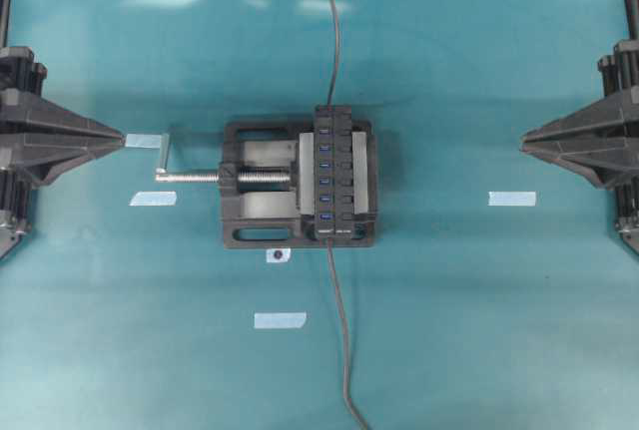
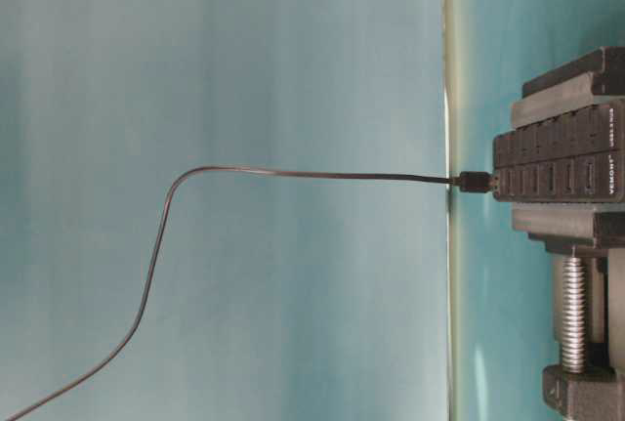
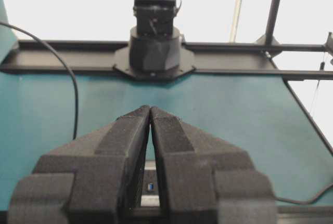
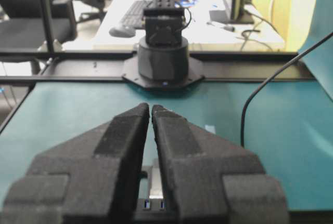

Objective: Insert the USB into the front port of the fixed hub.

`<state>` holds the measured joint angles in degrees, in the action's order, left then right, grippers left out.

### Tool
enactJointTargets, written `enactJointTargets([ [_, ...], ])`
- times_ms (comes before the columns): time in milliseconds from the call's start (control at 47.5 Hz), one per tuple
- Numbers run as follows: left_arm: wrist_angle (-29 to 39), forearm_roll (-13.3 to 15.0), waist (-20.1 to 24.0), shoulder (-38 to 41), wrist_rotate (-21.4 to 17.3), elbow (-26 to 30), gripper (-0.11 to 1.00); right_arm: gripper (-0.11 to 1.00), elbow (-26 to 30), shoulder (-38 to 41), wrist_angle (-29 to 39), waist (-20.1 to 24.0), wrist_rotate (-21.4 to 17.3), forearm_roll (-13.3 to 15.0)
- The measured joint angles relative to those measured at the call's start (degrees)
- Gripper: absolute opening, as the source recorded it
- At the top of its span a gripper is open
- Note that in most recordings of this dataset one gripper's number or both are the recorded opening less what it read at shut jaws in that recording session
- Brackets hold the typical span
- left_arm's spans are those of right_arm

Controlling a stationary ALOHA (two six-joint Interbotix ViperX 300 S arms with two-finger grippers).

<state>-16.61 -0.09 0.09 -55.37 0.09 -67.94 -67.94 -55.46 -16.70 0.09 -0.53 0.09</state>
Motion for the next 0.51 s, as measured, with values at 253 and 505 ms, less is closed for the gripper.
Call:
enactJointTargets([
  [253, -0.18, -0.53, -0.09, -0.35, 0.09, -0.35, 0.0, -0.01, -1.23, -0.26, 2.29, -2.37, -0.79, -2.55],
  [505, -0.18, -0.62, -0.09, -0.26, 0.18, -0.35, 0.0, -0.02, -1.23, -0.62, 9.14, -3.25, -0.79, -2.64],
])
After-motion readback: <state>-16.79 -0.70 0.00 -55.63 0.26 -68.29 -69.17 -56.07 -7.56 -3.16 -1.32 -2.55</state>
